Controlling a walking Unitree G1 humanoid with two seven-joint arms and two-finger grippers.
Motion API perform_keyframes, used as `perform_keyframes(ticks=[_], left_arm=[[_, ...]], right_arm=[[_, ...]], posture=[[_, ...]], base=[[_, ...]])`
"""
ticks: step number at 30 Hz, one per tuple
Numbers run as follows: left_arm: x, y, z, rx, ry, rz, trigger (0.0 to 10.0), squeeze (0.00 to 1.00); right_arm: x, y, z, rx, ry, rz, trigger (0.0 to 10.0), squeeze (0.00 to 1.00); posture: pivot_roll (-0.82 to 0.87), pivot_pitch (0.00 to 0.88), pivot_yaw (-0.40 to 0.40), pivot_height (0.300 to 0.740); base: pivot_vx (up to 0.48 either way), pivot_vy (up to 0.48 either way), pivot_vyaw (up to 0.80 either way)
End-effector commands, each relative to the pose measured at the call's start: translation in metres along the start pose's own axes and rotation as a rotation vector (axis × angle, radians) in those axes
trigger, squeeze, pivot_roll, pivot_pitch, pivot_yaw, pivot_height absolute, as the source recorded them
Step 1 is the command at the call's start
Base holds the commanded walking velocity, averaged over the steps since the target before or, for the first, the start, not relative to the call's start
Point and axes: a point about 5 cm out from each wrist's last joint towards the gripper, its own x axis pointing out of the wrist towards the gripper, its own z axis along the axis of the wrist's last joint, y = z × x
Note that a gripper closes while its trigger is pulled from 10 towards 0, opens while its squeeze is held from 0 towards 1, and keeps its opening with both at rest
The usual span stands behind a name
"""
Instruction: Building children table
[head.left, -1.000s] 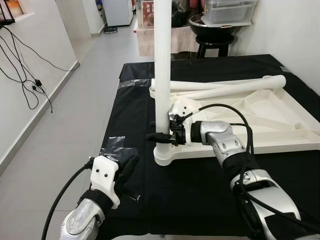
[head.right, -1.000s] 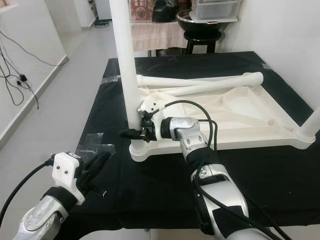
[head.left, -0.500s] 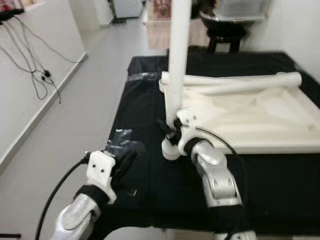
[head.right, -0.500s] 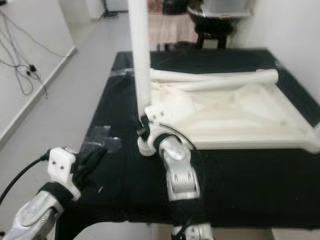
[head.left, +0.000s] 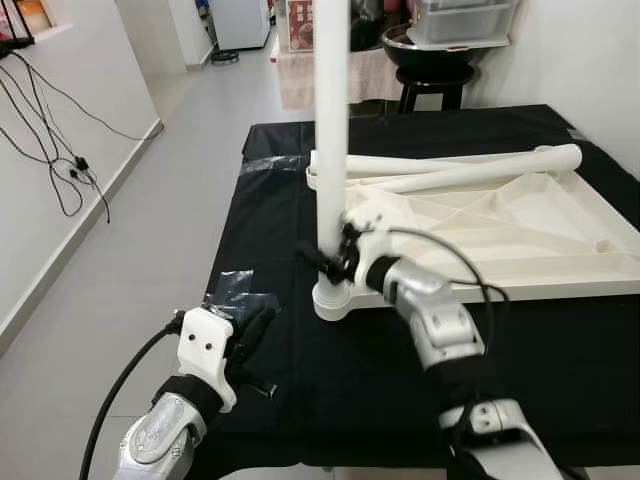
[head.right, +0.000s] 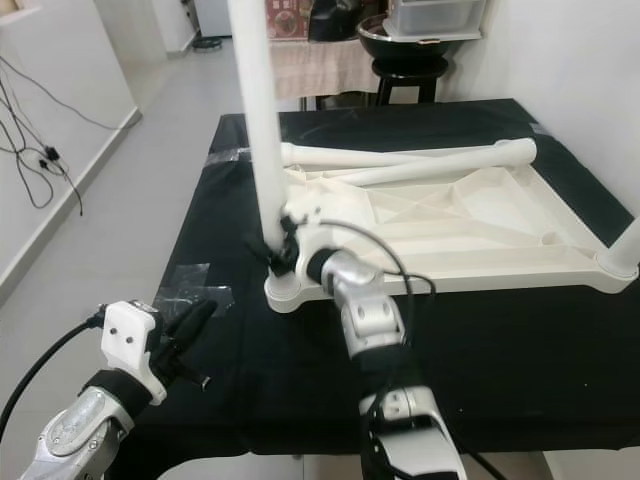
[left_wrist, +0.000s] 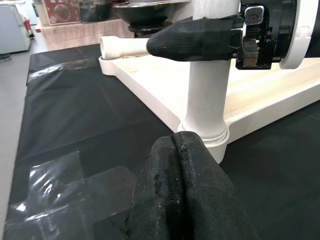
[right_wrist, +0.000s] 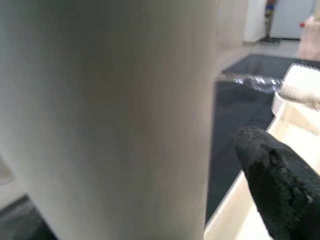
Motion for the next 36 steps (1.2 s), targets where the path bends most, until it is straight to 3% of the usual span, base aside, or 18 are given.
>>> perform_keyframes(ticks=[1, 3, 4, 5, 7, 14, 15, 22, 29, 31, 32, 33, 34, 35, 36], left_arm=[[-0.001, 0.001, -0.003, 0.007, 0.015, 0.004, 10.0, 0.00], [-0.001, 0.001, -0.003, 0.007, 0.015, 0.004, 10.0, 0.00], [-0.001, -0.001, -0.004, 0.009, 0.019, -0.005, 10.0, 0.00], [-0.002, -0.003, -0.004, 0.012, 0.024, -0.024, 10.0, 0.00], [-0.002, -0.005, -0.004, 0.015, 0.026, -0.038, 10.0, 0.00], [-0.008, -0.015, -0.005, 0.000, 0.051, -0.120, 10.0, 0.00], [-0.010, -0.017, -0.005, -0.009, 0.059, -0.131, 10.0, 0.00], [-0.012, -0.019, -0.006, -0.040, 0.063, -0.135, 10.0, 0.00], [-0.011, -0.018, -0.004, -0.050, 0.044, -0.123, 10.0, 0.00], [-0.012, -0.016, -0.001, -0.046, 0.031, -0.106, 10.0, 0.00], [-0.012, -0.016, -0.001, -0.046, 0.031, -0.106, 10.0, 0.00], [-0.013, -0.015, -0.001, -0.045, 0.030, -0.104, 10.0, 0.00], [-0.013, -0.015, -0.001, -0.045, 0.030, -0.104, 10.0, 0.00], [-0.013, -0.014, 0.000, -0.045, 0.029, -0.103, 10.0, 0.00], [-0.013, -0.014, 0.000, -0.045, 0.029, -0.103, 10.0, 0.00]], right_arm=[[0.003, 0.005, 0.004, 0.017, -0.015, 0.089, 10.0, 1.00], [0.003, 0.005, 0.004, 0.017, -0.015, 0.089, 10.0, 1.00], [0.002, 0.005, 0.007, -0.016, -0.006, 0.241, 10.0, 0.00], [0.003, 0.003, 0.005, -0.064, 0.033, 0.358, 10.0, 0.00], [0.002, 0.001, 0.002, -0.091, 0.066, 0.431, 10.0, 0.00], [0.014, -0.006, -0.004, -0.077, 0.132, 0.456, 10.0, 0.00], [0.016, -0.007, -0.006, -0.066, 0.142, 0.456, 0.0, 0.00], [0.011, -0.013, -0.013, -0.049, 0.171, 0.492, 0.0, 0.00], [-0.003, -0.028, -0.019, -0.093, 0.187, 0.417, 0.0, 0.00], [-0.009, -0.029, -0.027, -0.079, 0.168, 0.220, 0.0, 0.00], [-0.009, -0.029, -0.027, -0.079, 0.168, 0.220, 0.0, 0.00], [-0.007, -0.030, -0.029, -0.075, 0.125, -0.058, 0.0, 0.00], [-0.007, -0.030, -0.029, -0.075, 0.125, -0.058, 0.0, 0.00], [-0.009, -0.032, -0.030, -0.067, 0.099, -0.265, 0.0, 0.00], [-0.009, -0.032, -0.030, -0.067, 0.099, -0.265, 0.0, 0.00]], posture=[[-0.08, 0.054, 0.038, 0.740], [-0.08, 0.054, 0.038, 0.740], [-0.06, 0.043, 0.033, 0.740], [-0.05, 0.039, 0.028, 0.740], [-0.05, 0.039, 0.028, 0.740], [-0.02, 0.041, 0.022, 0.740], [-0.02, 0.043, 0.022, 0.740], [-0.03, 0.055, 0.027, 0.740], [-0.06, 0.078, 0.023, 0.740], [-0.07, 0.091, 0.017, 0.740], [-0.07, 0.091, 0.017, 0.740], [-0.08, 0.097, 0.023, 0.740], [-0.08, 0.097, 0.023, 0.740], [-0.08, 0.097, 0.023, 0.740], [-0.08, 0.097, 0.023, 0.740]], base=[[0.000, 0.000, 0.00], [0.000, 0.000, 0.00], [0.000, 0.000, 0.00], [0.000, 0.000, 0.00], [0.000, 0.000, 0.00], [0.000, 0.000, 0.00], [0.000, 0.000, 0.00], [0.000, 0.000, 0.00], [0.000, 0.000, 0.00], [0.000, 0.000, 0.00], [0.000, 0.000, 0.00], [0.000, 0.000, 0.00], [0.000, 0.000, 0.00], [0.000, 0.000, 0.00], [0.000, 0.000, 0.00]])
